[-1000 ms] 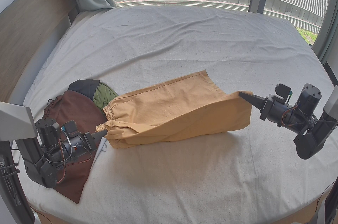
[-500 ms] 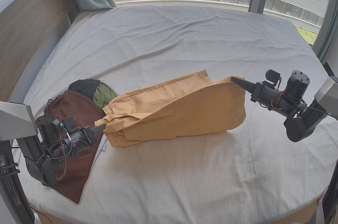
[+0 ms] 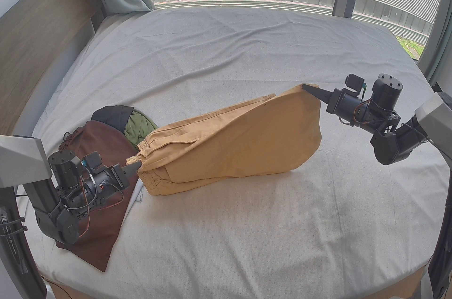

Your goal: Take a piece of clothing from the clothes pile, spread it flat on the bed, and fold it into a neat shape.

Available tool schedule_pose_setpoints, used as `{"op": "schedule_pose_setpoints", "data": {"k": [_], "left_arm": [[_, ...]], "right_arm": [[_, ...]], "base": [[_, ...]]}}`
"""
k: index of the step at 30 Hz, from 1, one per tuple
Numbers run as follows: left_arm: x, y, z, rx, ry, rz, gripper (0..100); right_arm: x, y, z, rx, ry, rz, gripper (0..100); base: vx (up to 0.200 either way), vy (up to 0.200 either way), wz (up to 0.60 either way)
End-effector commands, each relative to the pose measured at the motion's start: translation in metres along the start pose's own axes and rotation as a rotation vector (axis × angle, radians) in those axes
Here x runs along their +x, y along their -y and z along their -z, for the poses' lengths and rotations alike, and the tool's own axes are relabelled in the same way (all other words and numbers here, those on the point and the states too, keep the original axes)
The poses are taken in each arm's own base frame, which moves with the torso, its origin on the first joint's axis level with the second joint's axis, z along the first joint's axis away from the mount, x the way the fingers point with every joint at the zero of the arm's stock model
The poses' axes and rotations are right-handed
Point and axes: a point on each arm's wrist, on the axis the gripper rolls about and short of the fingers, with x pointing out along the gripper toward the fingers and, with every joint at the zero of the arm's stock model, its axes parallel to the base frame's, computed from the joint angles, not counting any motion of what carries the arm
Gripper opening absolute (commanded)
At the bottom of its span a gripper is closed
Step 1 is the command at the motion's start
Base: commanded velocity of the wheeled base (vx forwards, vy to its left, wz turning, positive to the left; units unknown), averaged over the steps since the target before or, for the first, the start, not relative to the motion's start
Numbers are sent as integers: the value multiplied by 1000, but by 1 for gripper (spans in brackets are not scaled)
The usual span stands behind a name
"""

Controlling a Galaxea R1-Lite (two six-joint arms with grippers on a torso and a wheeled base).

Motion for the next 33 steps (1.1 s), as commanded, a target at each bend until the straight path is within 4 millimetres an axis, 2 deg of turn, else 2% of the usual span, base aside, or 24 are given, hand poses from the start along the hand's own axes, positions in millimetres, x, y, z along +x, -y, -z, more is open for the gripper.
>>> {"op": "schedule_pose_setpoints", "data": {"k": [1, 14, 26, 33], "left_arm": [[2, -1, 0, 0, 1, 1, 0], [15, -4, -4, -44, 50, -30, 0], [30, -16, 3, -64, 53, -55, 0], [43, -21, 3, -59, 70, -52, 0]], "right_arm": [[12, 12, -7, -5, 6, 3, 0], [31, 33, -18, 22, -17, 30, 0], [46, 49, -4, 43, -37, 31, 0], [60, 75, 16, 41, -24, 48, 0]], "base": [[0, 0, 0], [0, 0, 0], [0, 0, 0], [0, 0, 0]]}}
